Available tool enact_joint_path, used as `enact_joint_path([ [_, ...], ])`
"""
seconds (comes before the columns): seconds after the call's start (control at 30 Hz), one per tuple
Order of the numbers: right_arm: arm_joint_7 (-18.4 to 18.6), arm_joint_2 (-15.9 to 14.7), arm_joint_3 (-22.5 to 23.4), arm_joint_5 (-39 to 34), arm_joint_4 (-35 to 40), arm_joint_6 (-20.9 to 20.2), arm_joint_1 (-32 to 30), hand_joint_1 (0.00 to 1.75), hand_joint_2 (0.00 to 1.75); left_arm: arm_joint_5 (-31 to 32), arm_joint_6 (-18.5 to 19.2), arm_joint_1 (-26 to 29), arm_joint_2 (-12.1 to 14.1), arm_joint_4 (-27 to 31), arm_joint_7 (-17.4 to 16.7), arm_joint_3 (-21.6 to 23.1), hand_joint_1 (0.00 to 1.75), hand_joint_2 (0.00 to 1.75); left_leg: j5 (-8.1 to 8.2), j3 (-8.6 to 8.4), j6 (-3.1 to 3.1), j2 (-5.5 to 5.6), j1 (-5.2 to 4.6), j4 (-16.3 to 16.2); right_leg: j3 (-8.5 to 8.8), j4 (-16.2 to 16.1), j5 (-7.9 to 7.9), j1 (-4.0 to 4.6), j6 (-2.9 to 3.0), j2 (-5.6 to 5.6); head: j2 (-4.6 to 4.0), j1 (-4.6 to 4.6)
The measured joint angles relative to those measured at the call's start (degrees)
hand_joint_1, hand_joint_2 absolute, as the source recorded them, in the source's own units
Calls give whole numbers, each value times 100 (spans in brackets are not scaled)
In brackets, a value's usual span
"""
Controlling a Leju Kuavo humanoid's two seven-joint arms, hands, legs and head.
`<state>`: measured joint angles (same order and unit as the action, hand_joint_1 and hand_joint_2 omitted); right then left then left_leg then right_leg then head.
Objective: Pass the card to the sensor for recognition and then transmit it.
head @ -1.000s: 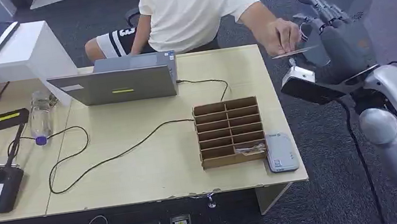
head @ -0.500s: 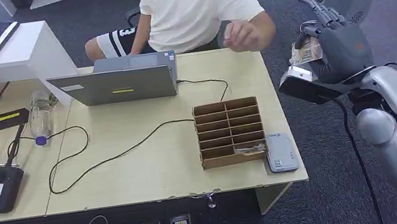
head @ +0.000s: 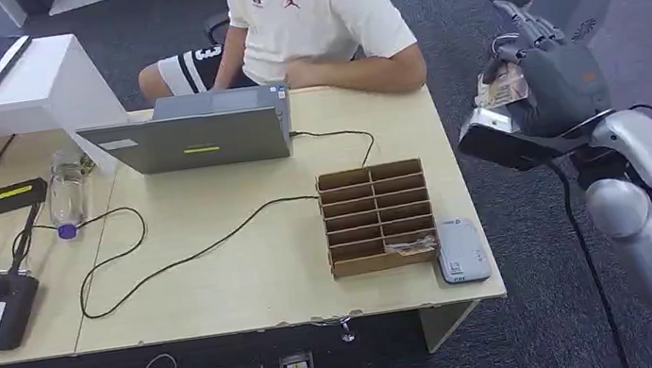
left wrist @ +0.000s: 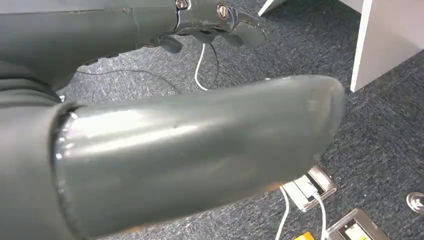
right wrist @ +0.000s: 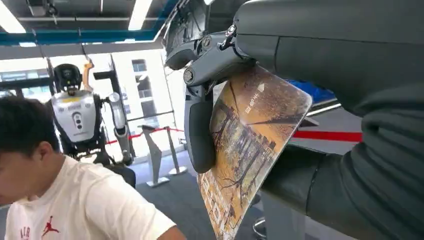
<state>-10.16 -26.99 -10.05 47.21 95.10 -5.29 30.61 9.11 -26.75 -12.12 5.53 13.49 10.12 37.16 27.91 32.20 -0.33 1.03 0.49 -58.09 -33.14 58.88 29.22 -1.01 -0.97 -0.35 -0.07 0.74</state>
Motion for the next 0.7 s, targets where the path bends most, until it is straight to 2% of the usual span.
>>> enact_joint_path([
  [0.17, 39, -11, -66, -20, -55, -212, -340, 175, 175, -55, 48, 9, 15, 0, -4, 0, 0, 0, 1, 1, 0, 0, 0, 0, -1, 0, 0, 0, 0, 0, 0, -2],
  [0.4, 114, -17, -219, 9, -365, -61, -959, 175, 175, -133, 33, 58, 39, 0, -39, 0, 0, 0, 4, 3, -2, 0, 1, 0, -2, 0, 1, 1, 1, 0, 0, -2],
  [0.7, 229, -44, -389, -149, -653, 83, -1335, 175, 175, -133, 39, 71, 44, 0, -68, 0, 0, 0, 4, 1, -2, -4, 1, 0, -3, 0, 1, 1, 1, 7, 0, -4],
])
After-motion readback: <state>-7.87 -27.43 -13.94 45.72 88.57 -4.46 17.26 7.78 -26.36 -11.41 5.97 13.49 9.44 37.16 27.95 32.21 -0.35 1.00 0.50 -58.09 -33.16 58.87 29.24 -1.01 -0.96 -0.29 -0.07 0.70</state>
